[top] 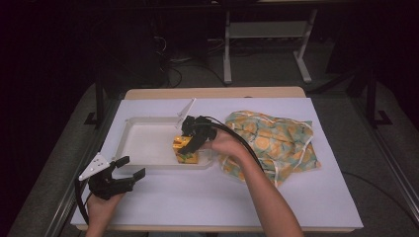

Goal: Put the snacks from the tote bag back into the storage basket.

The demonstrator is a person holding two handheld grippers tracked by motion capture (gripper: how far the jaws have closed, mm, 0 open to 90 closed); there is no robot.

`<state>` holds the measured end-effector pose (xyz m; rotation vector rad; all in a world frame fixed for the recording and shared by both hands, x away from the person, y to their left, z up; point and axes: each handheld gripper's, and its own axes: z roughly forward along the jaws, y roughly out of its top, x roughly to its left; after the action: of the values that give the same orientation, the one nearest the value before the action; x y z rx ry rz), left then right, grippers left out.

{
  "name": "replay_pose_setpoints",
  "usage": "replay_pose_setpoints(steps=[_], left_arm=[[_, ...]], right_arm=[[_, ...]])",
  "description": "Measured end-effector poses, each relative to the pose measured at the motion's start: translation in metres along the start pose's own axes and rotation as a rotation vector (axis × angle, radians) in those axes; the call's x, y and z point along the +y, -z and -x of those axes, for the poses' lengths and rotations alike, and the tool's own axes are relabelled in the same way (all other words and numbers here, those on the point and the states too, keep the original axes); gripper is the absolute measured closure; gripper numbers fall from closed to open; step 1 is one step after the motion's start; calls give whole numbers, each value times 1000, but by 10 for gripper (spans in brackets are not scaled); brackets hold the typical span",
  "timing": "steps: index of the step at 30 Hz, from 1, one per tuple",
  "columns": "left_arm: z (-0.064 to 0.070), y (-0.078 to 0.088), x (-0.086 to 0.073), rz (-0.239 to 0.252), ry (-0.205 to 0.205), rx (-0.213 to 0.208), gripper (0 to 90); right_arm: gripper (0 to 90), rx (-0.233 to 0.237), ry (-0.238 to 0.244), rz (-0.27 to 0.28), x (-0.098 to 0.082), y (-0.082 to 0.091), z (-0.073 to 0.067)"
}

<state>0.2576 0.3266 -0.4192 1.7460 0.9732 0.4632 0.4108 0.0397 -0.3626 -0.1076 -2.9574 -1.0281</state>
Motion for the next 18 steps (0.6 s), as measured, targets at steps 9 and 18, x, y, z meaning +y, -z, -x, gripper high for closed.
replay_pose_setpoints(steps=[9, 18], left_arm=[[0, 0, 0, 1, 0, -1, 160], [1, -1, 0, -1, 0, -1, 160]], right_arm=[[385, -9, 1, 1, 2, 3, -4], [349, -21, -22, 44, 2, 16, -6]])
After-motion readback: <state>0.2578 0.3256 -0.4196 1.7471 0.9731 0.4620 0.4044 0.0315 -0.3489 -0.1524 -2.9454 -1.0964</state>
